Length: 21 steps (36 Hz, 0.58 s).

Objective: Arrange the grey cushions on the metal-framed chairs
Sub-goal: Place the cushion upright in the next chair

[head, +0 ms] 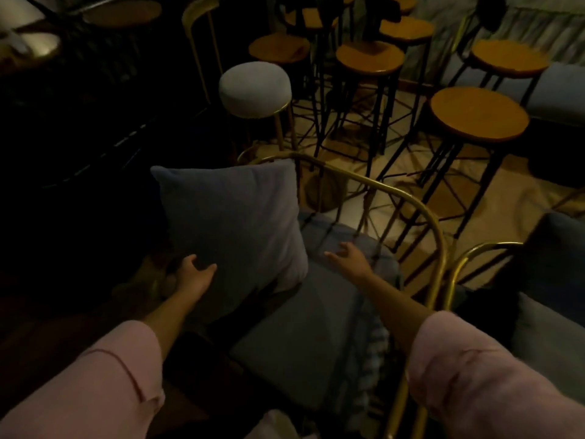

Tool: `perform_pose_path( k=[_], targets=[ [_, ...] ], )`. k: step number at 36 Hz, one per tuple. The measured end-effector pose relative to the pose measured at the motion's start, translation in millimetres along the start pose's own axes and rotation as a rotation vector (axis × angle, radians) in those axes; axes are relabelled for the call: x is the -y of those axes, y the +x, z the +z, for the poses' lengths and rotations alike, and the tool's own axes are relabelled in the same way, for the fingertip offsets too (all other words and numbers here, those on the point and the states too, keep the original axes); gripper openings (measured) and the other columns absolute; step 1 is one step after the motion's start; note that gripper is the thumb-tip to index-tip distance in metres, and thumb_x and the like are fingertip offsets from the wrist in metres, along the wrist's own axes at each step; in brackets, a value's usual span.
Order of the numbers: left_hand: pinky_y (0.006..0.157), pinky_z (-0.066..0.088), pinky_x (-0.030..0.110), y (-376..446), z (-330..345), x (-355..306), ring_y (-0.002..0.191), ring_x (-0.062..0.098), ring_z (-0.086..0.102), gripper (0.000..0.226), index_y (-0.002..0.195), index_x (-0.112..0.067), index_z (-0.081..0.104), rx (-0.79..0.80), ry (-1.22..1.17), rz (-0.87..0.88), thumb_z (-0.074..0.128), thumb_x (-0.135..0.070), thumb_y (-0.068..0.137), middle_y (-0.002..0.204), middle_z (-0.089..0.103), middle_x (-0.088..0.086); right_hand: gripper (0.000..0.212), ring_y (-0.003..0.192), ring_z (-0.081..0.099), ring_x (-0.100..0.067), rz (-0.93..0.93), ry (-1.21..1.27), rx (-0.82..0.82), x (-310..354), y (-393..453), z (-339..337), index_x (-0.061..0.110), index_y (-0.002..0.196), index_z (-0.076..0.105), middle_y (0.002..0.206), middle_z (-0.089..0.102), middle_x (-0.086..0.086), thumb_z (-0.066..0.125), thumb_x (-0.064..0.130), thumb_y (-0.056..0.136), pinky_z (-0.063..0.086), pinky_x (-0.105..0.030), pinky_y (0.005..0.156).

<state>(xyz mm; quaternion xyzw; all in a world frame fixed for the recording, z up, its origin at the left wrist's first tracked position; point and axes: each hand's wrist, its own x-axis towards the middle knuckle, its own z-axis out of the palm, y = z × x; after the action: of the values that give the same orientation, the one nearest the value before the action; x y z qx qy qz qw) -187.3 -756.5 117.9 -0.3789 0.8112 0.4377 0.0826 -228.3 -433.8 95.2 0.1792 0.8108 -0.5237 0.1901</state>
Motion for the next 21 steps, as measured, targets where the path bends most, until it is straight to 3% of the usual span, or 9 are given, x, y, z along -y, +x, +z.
perform_pose_path(
  k=[3,7,11,14,18,21],
  targets=[
    [0.113,0.036,0.052,44,-7,-5,0.139,0.039,0.039,0.076,0.150,-0.012,0.028,0.031,0.002,-0.019,0.067,-0.032,0.088,0.156,0.032,0.017,0.069,0.127,0.054,-0.033,0.082,0.050,-0.012,9,22,34,0.003,0.146,0.039,0.142,0.053,-0.019,0.071,0.029,0.090,0.047,-0.043,0.104],
    [0.115,0.034,0.052,90,-5,-16,0.143,0.037,0.034,0.098,0.155,-0.013,0.017,0.045,-0.059,-0.001,0.073,-0.045,0.081,0.160,0.024,0.015,0.068,0.126,0.055,-0.032,0.152,0.081,-0.042,15,49,68,0.004,0.145,0.039,0.141,0.054,-0.018,0.070,0.030,0.090,0.047,-0.039,0.101],
    [0.121,0.022,0.049,124,5,-24,0.148,0.037,0.021,0.112,0.156,-0.019,-0.001,-0.063,-0.108,-0.067,0.067,-0.061,0.079,0.163,0.014,0.015,0.083,0.133,0.048,-0.035,0.208,0.098,-0.057,16,75,91,0.008,0.152,0.027,0.151,0.044,-0.016,0.071,0.036,0.088,0.044,-0.047,0.108],
    [0.121,0.015,0.053,146,13,-25,0.150,0.039,0.012,0.109,0.156,-0.023,-0.008,-0.123,-0.079,-0.124,0.057,-0.068,0.081,0.165,0.004,0.016,0.091,0.136,0.045,-0.037,0.246,0.130,-0.075,15,95,103,0.010,0.154,0.018,0.155,0.038,-0.017,0.072,0.037,0.087,0.042,-0.048,0.109],
    [0.122,0.010,0.053,179,17,-24,0.151,0.040,0.008,0.106,0.157,-0.019,-0.004,-0.138,-0.039,-0.131,0.055,-0.068,0.082,0.165,0.000,0.016,0.086,0.141,0.038,-0.035,0.279,0.140,-0.110,17,126,118,0.007,0.154,0.020,0.158,0.033,-0.014,0.069,0.038,0.090,0.038,-0.041,0.109],
    [0.120,0.020,0.055,231,23,2,0.149,0.037,0.021,0.129,0.156,-0.022,0.013,-0.105,-0.126,-0.108,0.053,-0.093,0.055,0.164,0.017,0.012,0.090,0.140,0.040,-0.033,0.302,0.189,-0.121,19,153,130,0.009,0.154,0.022,0.158,0.035,-0.012,0.067,0.051,0.087,0.038,-0.040,0.108]
  ],
)
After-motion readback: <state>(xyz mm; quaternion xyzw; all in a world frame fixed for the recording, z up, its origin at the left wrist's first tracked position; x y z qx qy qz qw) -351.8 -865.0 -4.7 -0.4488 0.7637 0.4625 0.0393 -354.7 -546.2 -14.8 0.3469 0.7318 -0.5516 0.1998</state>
